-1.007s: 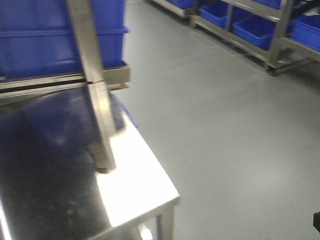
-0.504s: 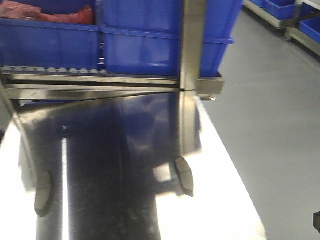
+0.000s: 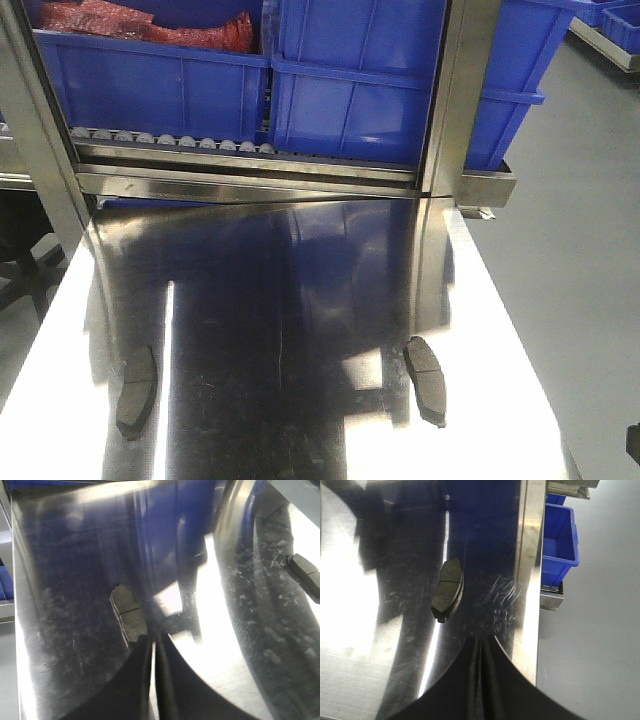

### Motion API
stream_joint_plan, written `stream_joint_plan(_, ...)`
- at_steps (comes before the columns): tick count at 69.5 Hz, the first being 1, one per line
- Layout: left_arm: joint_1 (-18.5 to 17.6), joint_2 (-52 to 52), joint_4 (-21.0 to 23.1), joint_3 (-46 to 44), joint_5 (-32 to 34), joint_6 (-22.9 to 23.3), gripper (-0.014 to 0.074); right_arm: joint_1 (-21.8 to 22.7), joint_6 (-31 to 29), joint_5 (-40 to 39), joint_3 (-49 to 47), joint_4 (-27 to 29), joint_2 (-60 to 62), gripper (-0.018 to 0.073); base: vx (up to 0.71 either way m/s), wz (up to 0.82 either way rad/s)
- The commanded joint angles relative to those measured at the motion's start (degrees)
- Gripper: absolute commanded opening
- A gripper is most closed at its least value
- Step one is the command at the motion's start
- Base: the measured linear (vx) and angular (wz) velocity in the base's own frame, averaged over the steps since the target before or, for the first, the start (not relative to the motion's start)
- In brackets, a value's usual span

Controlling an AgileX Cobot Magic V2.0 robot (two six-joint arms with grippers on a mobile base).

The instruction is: Move and align brake pads A on conveyor

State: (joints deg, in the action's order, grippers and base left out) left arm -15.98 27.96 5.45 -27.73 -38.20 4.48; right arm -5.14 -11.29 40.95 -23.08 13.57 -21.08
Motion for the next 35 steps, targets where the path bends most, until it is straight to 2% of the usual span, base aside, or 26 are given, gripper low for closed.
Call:
stream_joint_plan(1, -0.2, 0.4, 0.4, -1.6, 3.4, 0.2, -0.0006, 0.1, -0.6, -3.5, -1.6, 0.2, -0.4, -0.0006, 0.02, 0.06)
stream_joint_plan(35, -0.2, 0.4, 0.4, -1.6, 3.4, 0.2, -0.0006, 0.1, -0.6, -3.5, -1.6, 0.2, -0.4, -0.0006, 0.01, 0.04)
